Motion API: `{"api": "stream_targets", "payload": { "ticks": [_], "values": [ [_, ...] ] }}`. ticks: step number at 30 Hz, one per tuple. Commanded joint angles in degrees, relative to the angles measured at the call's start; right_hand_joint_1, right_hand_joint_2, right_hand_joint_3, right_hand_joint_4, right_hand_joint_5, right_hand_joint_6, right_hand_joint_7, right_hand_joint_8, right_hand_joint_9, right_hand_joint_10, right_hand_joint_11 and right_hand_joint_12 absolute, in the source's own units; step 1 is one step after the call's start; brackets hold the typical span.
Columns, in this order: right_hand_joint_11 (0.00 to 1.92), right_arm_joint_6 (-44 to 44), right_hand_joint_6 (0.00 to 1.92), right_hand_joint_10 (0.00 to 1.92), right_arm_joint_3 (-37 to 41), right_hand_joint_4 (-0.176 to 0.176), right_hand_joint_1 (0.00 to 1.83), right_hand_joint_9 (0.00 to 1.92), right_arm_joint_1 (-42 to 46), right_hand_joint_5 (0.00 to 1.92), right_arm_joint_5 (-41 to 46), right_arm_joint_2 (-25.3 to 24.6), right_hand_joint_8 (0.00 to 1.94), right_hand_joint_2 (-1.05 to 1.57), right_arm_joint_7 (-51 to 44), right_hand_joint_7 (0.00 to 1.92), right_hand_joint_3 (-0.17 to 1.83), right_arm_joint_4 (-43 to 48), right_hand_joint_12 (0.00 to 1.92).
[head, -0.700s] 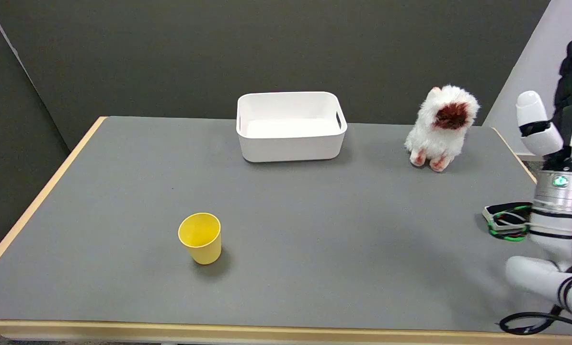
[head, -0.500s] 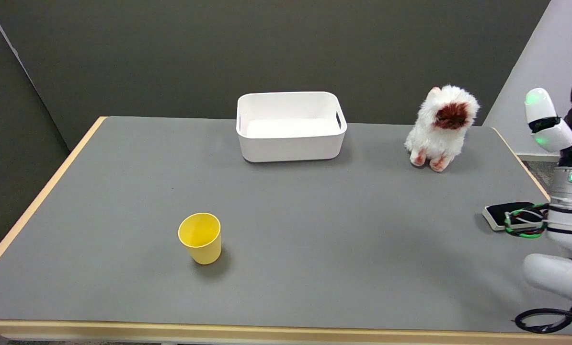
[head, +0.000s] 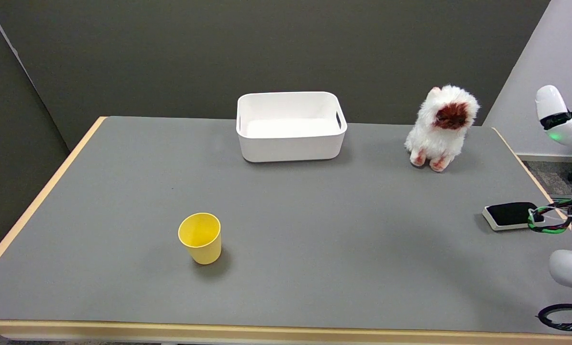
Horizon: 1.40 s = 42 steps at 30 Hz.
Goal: Pick up the plush toy.
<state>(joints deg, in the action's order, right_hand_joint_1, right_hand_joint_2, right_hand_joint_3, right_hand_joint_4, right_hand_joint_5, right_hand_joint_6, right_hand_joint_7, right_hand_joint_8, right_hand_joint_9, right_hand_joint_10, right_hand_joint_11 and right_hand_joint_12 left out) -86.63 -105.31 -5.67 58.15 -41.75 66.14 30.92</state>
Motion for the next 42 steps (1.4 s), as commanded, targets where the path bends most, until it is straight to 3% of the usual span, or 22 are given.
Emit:
{"api": "stream_targets", "payload": {
  "ticks": [1, 13, 25, 42],
  "values": [
    [0.0, 3.8, 0.21, 0.04, 2.9, 0.0, 0.43, 0.0, 1.1, 0.04, -1.1, 0.7, 0.01, 0.63, -4.1, 0.0, 0.9, 5.6, 0.06],
    [0.0, 24.7, 0.25, 0.1, 2.4, -0.004, 0.43, 0.0, -5.3, 0.03, -9.5, 1.3, 0.04, 0.65, -13.3, 0.0, 0.88, 10.9, 0.13],
    [0.0, 50.6, 0.32, 0.23, 1.5, -0.01, 0.44, 0.0, -17.2, 0.04, -23.7, 1.1, 0.07, 0.6, -19.4, 0.04, 0.93, 12.0, 0.37],
    [0.0, 59.8, 0.32, 0.23, -5.1, -0.006, 0.4, 0.0, -27.4, 0.04, -24.5, -1.8, 0.08, 0.6, -19.9, 0.03, 0.93, 2.2, 0.36]
  ]
}}
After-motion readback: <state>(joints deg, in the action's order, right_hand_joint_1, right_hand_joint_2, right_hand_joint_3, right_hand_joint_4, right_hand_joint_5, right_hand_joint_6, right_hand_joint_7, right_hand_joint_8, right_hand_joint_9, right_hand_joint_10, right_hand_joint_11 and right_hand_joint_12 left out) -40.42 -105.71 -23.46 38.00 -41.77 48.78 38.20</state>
